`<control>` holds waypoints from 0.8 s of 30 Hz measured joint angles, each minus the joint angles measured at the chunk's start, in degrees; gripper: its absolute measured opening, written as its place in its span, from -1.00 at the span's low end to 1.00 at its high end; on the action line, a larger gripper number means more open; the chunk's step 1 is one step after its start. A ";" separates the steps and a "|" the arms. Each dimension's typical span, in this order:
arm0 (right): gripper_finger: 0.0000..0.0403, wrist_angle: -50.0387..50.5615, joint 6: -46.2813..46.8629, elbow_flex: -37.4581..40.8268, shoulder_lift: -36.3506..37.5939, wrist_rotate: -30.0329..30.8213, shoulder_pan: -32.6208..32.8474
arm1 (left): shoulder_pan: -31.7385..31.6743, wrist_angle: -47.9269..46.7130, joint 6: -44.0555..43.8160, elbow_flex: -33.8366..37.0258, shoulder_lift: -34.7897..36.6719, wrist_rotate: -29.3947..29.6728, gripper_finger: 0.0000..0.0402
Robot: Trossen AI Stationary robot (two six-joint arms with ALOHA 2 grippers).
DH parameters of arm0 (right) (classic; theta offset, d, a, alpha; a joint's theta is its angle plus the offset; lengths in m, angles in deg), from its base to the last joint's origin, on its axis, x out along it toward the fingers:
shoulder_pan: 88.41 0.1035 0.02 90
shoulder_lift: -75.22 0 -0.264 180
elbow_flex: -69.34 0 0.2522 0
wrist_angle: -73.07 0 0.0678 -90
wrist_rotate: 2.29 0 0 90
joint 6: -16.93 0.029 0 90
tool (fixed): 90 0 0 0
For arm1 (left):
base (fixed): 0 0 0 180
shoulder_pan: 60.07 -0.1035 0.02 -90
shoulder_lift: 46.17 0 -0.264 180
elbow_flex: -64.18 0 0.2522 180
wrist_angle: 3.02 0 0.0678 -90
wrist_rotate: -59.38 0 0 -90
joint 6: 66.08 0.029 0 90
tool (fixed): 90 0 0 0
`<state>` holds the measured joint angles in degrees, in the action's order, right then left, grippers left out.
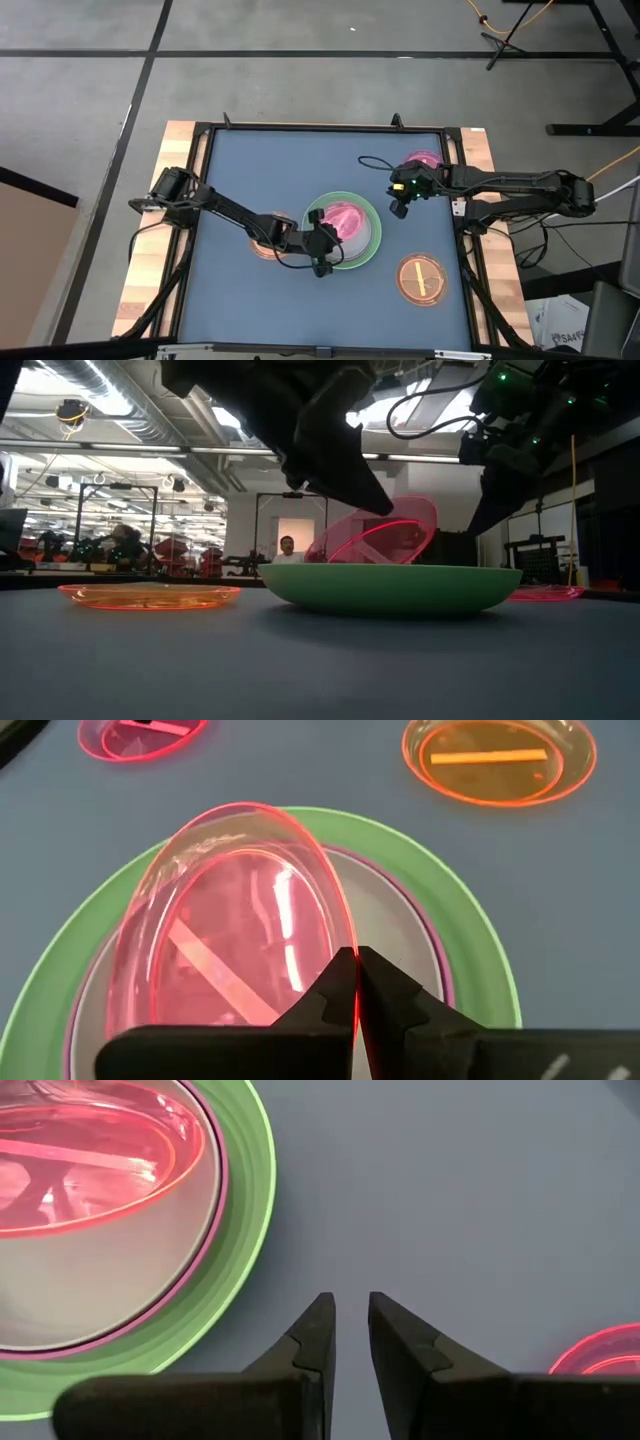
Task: Stack plastic plates
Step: Stack the left light pink plate on top of the gray plate
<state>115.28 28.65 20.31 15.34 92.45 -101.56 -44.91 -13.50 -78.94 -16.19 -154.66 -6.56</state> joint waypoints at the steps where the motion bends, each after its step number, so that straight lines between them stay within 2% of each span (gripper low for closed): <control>1: -0.72 0.00 0.01 0.00 0.00 -0.01 0.01 | 0.00 0.01 0.00 0.00 -0.02 0.00 -1.00; 19: -0.72 0.01 0.00 0.00 0.00 -0.01 0.00 | -0.02 -1.11 -0.10 0.00 0.01 -1.49 -1.00; 24: -0.72 0.01 0.00 0.00 0.00 -0.01 0.00 | 0.00 -1.11 -0.22 0.00 0.01 -2.25 -0.92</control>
<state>115.30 28.65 20.31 15.34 92.44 -101.56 -44.91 -14.61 -79.16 -16.19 -154.65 -8.81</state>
